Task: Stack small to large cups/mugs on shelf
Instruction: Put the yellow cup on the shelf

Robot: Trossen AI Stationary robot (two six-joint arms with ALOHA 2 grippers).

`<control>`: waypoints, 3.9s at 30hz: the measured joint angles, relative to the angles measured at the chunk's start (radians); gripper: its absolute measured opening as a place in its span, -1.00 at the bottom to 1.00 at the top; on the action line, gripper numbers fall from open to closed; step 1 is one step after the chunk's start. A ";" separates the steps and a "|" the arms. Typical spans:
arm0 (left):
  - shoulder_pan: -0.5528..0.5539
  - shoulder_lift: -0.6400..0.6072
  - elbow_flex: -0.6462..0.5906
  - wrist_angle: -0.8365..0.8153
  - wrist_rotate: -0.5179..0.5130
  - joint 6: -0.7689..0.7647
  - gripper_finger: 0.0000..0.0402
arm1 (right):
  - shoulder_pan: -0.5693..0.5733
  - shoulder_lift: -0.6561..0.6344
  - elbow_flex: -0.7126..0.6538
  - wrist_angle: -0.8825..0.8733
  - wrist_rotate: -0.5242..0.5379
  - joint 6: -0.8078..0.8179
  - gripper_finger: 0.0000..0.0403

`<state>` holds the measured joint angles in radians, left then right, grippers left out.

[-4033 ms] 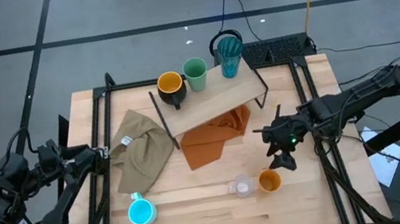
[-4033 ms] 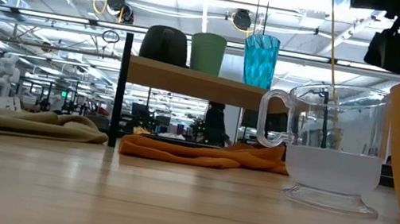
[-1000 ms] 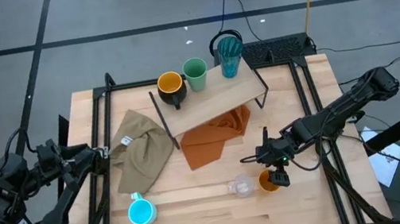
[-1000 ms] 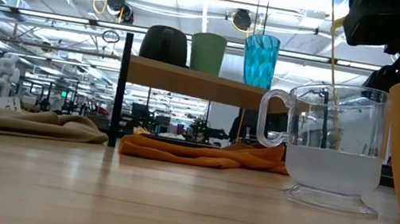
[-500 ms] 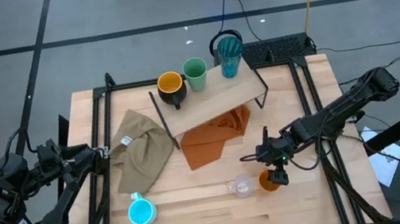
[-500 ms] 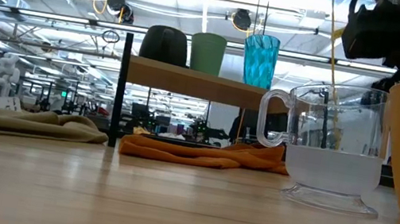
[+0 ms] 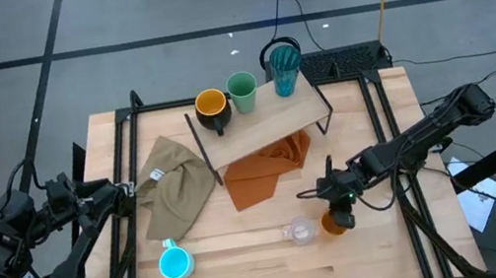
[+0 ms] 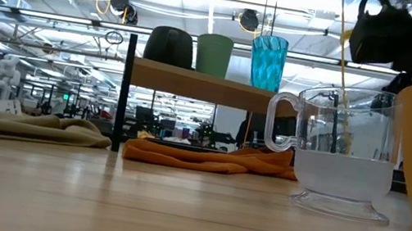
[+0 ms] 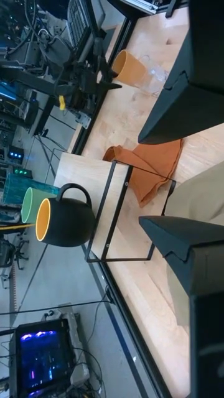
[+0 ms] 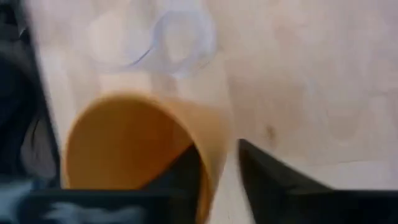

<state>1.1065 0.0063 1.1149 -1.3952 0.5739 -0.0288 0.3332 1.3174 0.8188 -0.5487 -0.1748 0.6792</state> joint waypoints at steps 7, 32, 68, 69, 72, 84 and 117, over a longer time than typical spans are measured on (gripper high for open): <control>0.000 0.000 0.000 0.000 0.000 -0.003 0.00 | 0.000 -0.012 0.000 -0.073 0.016 0.053 -0.98; 0.000 0.000 0.000 0.001 -0.025 0.000 0.00 | -0.052 -0.186 0.187 -0.230 0.312 -0.109 -1.00; 0.000 0.000 0.000 0.000 -0.024 0.004 0.00 | -0.762 0.201 1.093 -0.817 0.172 -0.753 -1.00; 0.000 0.000 0.000 -0.001 -0.024 0.003 0.00 | -0.773 0.226 1.126 -0.853 0.173 -0.755 -1.00; 0.000 0.000 0.000 -0.002 -0.024 0.003 0.00 | -0.799 0.281 1.199 -0.913 0.171 -0.772 -1.00; 0.000 0.000 0.000 -0.023 -0.024 0.006 0.00 | -0.832 0.372 1.230 -0.942 0.170 -0.861 -1.00; 0.000 0.000 0.000 -0.045 -0.025 0.016 0.00 | -0.934 0.493 1.229 -0.938 0.117 -0.934 -1.00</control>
<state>1.1065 0.0063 1.1145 -1.4407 0.5491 -0.0128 -0.6012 1.8107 2.0476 -1.4863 -0.0576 -0.2552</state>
